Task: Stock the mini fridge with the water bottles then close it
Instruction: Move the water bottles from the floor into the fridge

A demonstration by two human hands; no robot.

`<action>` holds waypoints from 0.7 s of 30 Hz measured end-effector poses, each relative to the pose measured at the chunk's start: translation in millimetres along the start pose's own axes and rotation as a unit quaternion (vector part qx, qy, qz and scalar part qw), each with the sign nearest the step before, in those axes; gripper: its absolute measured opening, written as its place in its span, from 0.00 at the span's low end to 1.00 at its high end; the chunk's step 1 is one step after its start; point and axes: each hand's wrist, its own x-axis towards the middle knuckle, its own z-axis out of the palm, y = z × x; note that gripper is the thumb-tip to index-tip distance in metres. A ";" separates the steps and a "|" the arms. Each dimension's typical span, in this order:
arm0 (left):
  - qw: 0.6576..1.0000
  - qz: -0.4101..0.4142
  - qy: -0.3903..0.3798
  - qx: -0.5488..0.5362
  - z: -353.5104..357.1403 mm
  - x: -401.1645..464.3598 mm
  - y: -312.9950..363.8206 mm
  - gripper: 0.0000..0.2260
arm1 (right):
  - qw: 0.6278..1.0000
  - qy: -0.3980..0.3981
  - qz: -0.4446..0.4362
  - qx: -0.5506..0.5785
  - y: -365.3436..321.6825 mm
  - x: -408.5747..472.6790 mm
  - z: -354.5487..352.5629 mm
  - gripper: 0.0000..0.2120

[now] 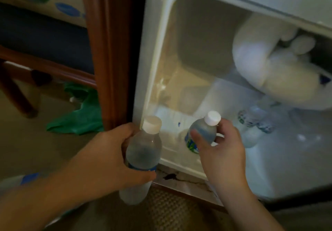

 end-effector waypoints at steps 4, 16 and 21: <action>0.997 0.031 0.052 -0.050 24.8 12.7 14.7 0.34 | 0.997 0.071 -0.011 -0.023 18.9 28.3 2.5 0.22; 0.982 -0.012 0.171 -0.084 85.7 71.8 17.6 0.28 | 0.984 0.130 -0.015 -0.123 34.8 107.2 19.7 0.26; 0.977 -0.044 0.193 -0.079 99.9 85.0 24.4 0.28 | 0.971 0.122 -0.033 -0.201 32.3 121.2 4.7 0.26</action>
